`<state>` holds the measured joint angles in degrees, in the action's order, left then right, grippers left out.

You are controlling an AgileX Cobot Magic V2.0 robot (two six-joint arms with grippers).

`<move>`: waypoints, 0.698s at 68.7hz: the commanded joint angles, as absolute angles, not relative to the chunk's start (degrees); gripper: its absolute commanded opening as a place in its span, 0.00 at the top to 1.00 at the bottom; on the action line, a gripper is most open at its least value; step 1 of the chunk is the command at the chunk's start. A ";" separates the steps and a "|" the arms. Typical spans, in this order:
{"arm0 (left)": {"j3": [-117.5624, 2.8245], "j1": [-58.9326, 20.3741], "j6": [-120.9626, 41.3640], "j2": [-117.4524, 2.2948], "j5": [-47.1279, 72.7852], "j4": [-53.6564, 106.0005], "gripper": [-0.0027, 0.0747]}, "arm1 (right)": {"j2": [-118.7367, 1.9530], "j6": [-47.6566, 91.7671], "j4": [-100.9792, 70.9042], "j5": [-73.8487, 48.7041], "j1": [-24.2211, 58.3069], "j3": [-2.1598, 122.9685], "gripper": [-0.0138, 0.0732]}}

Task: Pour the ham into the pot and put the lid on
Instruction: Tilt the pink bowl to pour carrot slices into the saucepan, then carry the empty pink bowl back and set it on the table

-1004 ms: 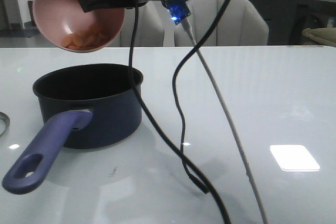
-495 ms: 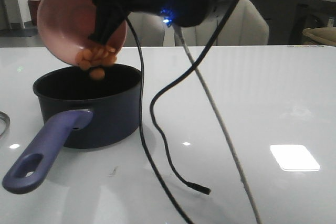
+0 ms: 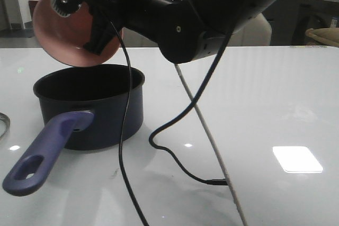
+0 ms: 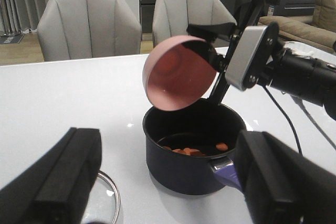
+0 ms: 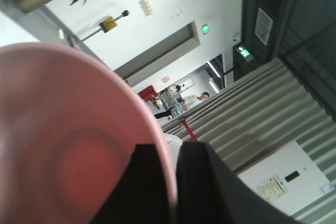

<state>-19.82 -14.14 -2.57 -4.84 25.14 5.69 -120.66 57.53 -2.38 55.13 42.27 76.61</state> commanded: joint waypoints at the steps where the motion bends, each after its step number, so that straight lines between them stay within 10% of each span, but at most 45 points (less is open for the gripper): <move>1: -21.30 -14.50 -2.36 -5.37 20.35 6.37 0.25 | -116.37 51.89 -5.47 61.45 42.25 78.13 0.68; 25: -21.30 -14.50 -2.36 -5.37 20.35 6.37 0.25 | -110.15 20.45 -17.81 44.94 42.13 78.13 0.68; 48: -21.30 -14.50 -2.36 -5.37 20.35 6.37 0.25 | -99.17 18.55 -20.62 12.82 41.23 78.13 0.68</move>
<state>-19.82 -14.14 -2.57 -4.84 25.14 5.69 -106.41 19.01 -20.10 18.36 42.24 76.48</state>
